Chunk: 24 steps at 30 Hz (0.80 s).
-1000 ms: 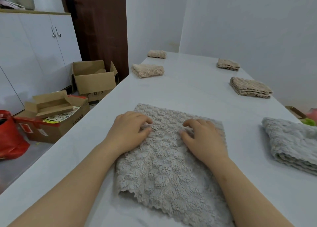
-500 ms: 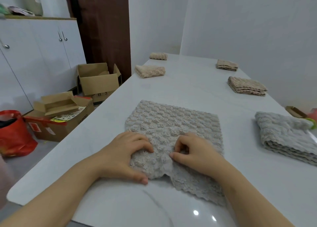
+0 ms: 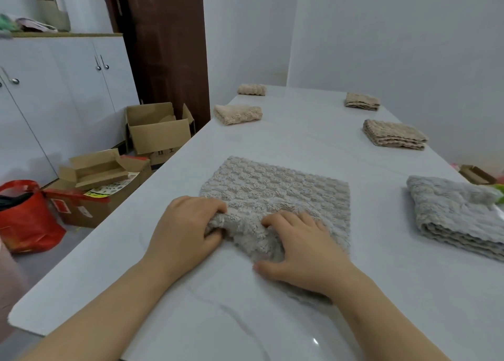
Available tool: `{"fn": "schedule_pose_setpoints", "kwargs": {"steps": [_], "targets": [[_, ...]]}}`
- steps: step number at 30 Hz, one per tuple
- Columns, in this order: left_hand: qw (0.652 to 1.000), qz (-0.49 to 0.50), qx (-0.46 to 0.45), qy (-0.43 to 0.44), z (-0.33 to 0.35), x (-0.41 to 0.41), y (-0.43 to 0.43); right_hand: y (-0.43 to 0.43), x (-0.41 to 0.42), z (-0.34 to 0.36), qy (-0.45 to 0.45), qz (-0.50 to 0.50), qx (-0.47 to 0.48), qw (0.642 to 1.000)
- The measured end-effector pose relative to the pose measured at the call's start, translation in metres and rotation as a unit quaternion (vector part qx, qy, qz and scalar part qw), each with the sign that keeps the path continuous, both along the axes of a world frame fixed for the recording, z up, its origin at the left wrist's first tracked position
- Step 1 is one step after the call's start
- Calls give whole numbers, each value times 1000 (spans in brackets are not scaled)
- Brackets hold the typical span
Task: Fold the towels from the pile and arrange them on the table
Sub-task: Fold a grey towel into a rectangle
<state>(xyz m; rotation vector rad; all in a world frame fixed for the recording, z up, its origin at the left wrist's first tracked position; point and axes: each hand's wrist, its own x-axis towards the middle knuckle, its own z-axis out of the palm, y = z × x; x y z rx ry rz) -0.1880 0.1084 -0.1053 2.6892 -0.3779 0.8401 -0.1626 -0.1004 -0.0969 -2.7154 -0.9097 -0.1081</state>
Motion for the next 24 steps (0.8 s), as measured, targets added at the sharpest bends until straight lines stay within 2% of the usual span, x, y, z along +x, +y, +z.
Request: {"fn": "schedule_pose_setpoints", "kwargs": {"steps": [4, 8, 11, 14, 17, 20, 24], "targets": [[997, 58, -54, -16, 0, 1, 5, -7, 6, 4, 0, -28, 32, 999], [987, 21, -157, -6, 0, 0, 2, -9, 7, 3, 3, -37, 43, 998], [971, -5, -237, 44, -3, 1, 1, -9, 9, 3, 14, -48, 79, 996], [938, -23, -324, 123, -6, 9, 1, -11, 13, 5, 44, -63, 123, 989], [936, 5, -313, 160, -9, 27, 1, -12, 17, 6, 56, -58, 150, 985], [938, 71, -299, 158, -7, 48, -3, -14, 20, 4, 73, -60, 158, 983], [925, 94, -344, 133, -5, 59, -4, -22, 31, 2, 114, -107, 256, 954]]}}
